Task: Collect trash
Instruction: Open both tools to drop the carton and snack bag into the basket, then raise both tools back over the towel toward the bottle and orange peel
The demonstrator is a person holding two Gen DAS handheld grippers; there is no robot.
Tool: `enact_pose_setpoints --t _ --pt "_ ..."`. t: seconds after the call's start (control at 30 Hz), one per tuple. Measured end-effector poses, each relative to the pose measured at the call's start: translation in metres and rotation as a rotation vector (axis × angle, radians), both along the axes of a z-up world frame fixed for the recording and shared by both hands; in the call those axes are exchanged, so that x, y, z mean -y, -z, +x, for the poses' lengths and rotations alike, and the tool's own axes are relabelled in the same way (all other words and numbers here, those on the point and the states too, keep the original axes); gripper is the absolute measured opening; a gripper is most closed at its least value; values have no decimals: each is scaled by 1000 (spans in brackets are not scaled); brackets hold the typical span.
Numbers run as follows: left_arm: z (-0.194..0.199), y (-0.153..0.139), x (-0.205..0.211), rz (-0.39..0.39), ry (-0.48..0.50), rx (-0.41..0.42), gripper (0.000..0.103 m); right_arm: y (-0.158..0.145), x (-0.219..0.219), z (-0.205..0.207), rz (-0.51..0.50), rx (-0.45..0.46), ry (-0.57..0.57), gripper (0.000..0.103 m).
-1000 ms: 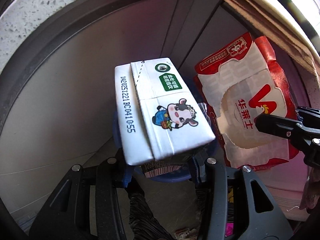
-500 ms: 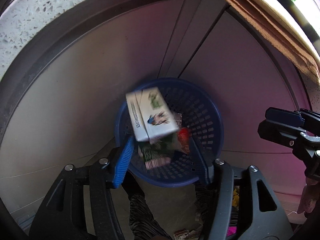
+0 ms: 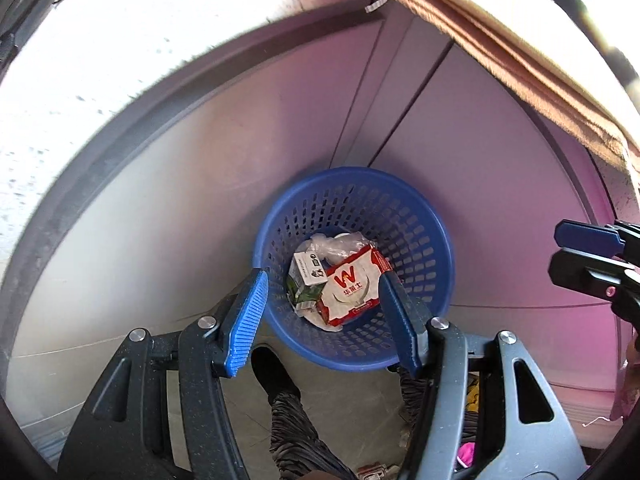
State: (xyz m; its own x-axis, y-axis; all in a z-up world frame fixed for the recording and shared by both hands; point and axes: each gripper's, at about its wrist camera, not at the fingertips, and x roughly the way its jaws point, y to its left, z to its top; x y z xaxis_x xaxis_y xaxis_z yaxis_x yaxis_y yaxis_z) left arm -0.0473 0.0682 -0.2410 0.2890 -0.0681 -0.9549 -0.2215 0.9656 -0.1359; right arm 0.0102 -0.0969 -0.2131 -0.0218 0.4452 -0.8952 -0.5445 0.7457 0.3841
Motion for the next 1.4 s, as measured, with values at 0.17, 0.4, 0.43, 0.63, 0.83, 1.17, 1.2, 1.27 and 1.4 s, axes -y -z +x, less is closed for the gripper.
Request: enact_pose_setpoints --t 0.17,0.4,0.43,0.63,0.83,1.17,1.2,1.27,1.4 --pt "-2 -15 -1 27 -7 26 59 -15 7 2 30 10 -6 55" --pt "-4 -48 -4 29 -7 91 59 -49 19 2 105 28 -10 66" --pt "-3 -53 -3 30 -4 102 59 -54 21 2 116 34 -10 66" --pt "8 -88 -2 40 12 174 59 -88 39 8 175 80 1 73" --pt "36 -121 5 38 33 248 59 -120 66 27 207 141 58 80" --pt "101 -155 40 20 110 333 66 -155 117 75 180 268 177 98" --pt "108 -158 43 19 122 339 66 -156 122 81 175 279 191 101" --pt "123 -164 52 16 146 347 66 -158 132 94 170 296 218 103" --pt "154 -173 70 4 195 363 66 -160 152 122 144 301 268 103"
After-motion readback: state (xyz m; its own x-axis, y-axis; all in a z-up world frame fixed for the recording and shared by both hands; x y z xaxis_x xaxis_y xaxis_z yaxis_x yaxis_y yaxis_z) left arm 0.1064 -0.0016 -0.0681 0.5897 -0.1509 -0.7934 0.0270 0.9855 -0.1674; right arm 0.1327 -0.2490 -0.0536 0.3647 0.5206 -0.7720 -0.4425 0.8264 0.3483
